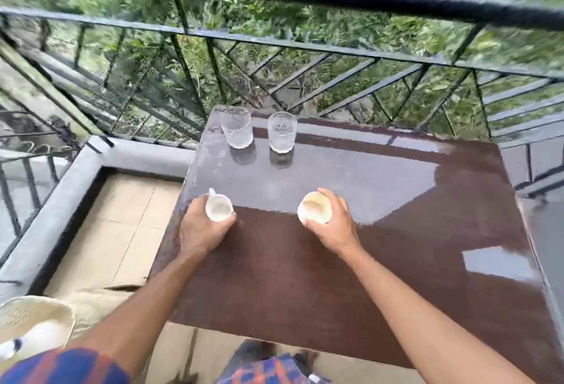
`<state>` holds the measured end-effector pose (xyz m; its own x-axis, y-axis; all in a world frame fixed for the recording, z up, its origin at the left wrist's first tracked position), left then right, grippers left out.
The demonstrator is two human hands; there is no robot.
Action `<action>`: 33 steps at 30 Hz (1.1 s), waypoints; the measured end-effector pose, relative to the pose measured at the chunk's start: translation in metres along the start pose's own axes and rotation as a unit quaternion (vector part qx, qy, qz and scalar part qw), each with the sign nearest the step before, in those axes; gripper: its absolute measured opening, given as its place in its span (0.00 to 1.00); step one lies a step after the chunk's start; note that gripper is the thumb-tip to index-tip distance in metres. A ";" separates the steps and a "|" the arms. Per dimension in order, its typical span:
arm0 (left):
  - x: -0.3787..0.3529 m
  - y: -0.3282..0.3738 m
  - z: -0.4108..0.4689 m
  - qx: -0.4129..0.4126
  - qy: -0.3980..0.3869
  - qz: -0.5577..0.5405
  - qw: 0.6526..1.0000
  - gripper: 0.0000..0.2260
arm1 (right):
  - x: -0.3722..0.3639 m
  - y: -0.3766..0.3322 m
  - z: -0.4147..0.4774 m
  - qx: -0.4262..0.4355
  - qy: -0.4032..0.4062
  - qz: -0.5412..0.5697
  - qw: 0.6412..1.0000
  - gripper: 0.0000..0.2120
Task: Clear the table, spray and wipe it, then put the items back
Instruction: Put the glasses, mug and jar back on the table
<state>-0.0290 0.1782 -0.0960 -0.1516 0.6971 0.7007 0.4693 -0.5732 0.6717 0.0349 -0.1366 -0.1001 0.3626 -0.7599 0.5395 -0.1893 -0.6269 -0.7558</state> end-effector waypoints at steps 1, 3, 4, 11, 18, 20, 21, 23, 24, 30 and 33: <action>-0.004 0.009 0.004 -0.003 -0.005 0.007 1.000 0.19 | 0.001 -0.001 0.004 0.000 -0.002 -0.003 1.000 0.37; -0.012 0.024 0.021 -0.012 -0.012 0.019 1.000 0.19 | 0.004 -0.006 0.017 0.007 -0.005 -0.016 1.000 0.37; -0.016 0.031 0.028 -0.019 -0.020 0.018 0.999 0.19 | 0.005 -0.009 0.024 0.008 -0.007 -0.030 0.999 0.37; -0.085 0.102 0.072 -0.089 -0.143 0.010 0.986 0.21 | 0.047 -0.004 0.078 -0.040 0.063 -0.043 0.996 0.38; -0.161 0.200 0.109 -0.165 -0.208 0.063 0.962 0.25 | 0.109 0.022 0.128 -0.102 0.143 -0.013 0.984 0.38; -0.178 0.217 0.123 -0.172 -0.211 0.069 0.960 0.29 | 0.123 0.026 0.142 -0.107 0.159 -0.014 0.981 0.38; -0.185 0.223 0.131 -0.169 -0.210 0.078 0.960 0.30 | 0.127 0.028 0.148 -0.109 0.163 -0.013 0.980 0.38; -0.197 0.233 0.145 -0.151 -0.199 0.081 0.965 0.30 | 0.134 0.033 0.157 -0.116 0.168 -0.012 0.979 0.39; -0.200 0.238 0.151 -0.142 -0.194 0.078 0.968 0.31 | 0.137 0.035 0.162 -0.119 0.171 -0.011 0.978 0.39; -0.217 0.246 0.170 -0.134 -0.194 0.082 0.968 0.32 | 0.146 0.048 0.182 -0.122 0.169 -0.011 0.978 0.40; -0.220 0.240 0.172 -0.145 -0.192 0.081 0.967 0.33 | 0.145 0.055 0.186 -0.122 0.165 -0.009 0.979 0.41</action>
<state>0.2669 -0.0387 -0.1308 0.2634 0.6642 0.6996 0.1879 -0.7466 0.6382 0.2466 -0.2491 -0.1324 0.0609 -0.7377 0.6723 -0.4117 -0.6322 -0.6564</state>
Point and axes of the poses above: each hand's wrist, its own z-axis towards the middle knuckle, its own x-axis out of the back of the hand, y = z × x, the point moved 5 cm from there along z, towards the middle knuckle, and after that the axes turned 8 degrees about -y, right-handed, at the moved point
